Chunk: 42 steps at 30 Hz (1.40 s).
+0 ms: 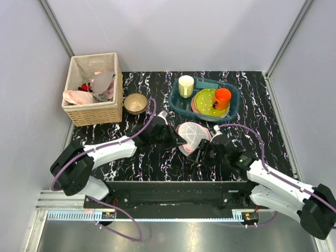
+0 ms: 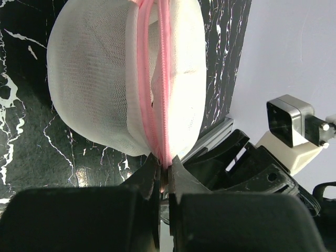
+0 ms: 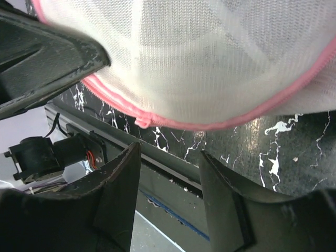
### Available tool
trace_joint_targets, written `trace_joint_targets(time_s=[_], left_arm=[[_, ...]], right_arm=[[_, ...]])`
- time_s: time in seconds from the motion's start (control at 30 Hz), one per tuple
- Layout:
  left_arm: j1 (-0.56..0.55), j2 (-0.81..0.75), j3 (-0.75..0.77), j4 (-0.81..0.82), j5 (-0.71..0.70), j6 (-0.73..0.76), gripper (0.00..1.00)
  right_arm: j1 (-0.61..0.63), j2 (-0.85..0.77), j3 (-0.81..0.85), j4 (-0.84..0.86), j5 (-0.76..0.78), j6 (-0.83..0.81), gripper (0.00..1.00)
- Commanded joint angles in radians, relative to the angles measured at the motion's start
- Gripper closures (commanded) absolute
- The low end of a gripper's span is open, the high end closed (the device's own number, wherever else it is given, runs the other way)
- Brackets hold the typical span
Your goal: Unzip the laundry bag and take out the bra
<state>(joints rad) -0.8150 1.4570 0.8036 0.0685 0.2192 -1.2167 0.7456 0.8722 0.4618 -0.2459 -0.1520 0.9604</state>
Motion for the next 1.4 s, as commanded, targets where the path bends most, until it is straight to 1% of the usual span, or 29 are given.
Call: trace_joint_targets(time_s=[0.0,0.2,0.33,0.43,0.5,0.57,0.6,0.67,0.7,0.73,0.93,1.03,1.1,1.13,1.2,1.27,1.37], left_arm=[[-0.010,-0.030,0.019,0.022,-0.017,0.002,1.00],[-0.023,-0.056,-0.001,0.028,-0.017,-0.006,1.00],[-0.030,-0.073,-0.024,0.050,-0.027,-0.023,1.00],[-0.035,-0.081,-0.038,0.054,-0.035,-0.023,1.00],[-0.035,-0.078,-0.052,0.071,-0.027,-0.033,1.00],[-0.038,-0.078,-0.058,0.082,-0.024,-0.040,1.00],[-0.038,-0.078,-0.064,0.082,-0.026,-0.041,1.00],[-0.038,-0.078,-0.070,0.086,-0.029,-0.041,1.00],[-0.038,-0.078,-0.076,0.088,-0.035,-0.041,1.00],[-0.038,-0.075,-0.076,0.090,-0.034,-0.041,1.00],[-0.038,-0.055,-0.063,0.083,-0.035,-0.024,1.00],[-0.035,-0.063,-0.061,0.079,-0.035,-0.015,1.00],[-0.035,-0.066,-0.055,0.070,-0.029,-0.001,1.00],[-0.035,-0.069,-0.055,0.068,-0.026,0.014,1.00],[-0.035,-0.067,-0.046,0.065,-0.011,0.031,1.00],[-0.035,-0.055,-0.041,0.066,0.002,0.048,1.00],[-0.036,-0.040,-0.029,0.073,0.017,0.063,1.00]], right_arm=[[0.017,0.072,0.035,0.123,0.051,-0.023,0.43],[0.023,0.103,0.060,0.186,0.069,-0.005,0.43],[0.023,0.103,0.034,0.305,0.062,0.034,0.43],[0.023,0.128,0.034,0.327,0.054,0.046,0.46],[0.023,0.133,0.035,0.317,0.060,0.049,0.54],[0.026,0.120,0.023,0.310,0.075,0.052,0.58],[0.024,0.099,0.018,0.304,0.092,0.057,0.66],[0.026,0.079,0.005,0.292,0.117,0.063,0.73],[0.026,0.058,-0.002,0.281,0.124,0.066,0.78],[0.026,0.047,-0.012,0.275,0.130,0.069,0.80],[0.024,-0.053,-0.077,0.214,0.147,0.104,0.82],[0.024,-0.081,-0.098,0.177,0.147,0.107,0.89],[0.026,-0.101,-0.112,0.163,0.147,0.109,0.88],[0.026,-0.104,-0.126,0.165,0.146,0.106,0.85],[0.026,-0.105,-0.127,0.165,0.141,0.097,0.82],[0.024,-0.102,-0.115,0.163,0.140,0.083,0.78],[0.024,-0.096,-0.084,0.145,0.134,0.057,0.76]])
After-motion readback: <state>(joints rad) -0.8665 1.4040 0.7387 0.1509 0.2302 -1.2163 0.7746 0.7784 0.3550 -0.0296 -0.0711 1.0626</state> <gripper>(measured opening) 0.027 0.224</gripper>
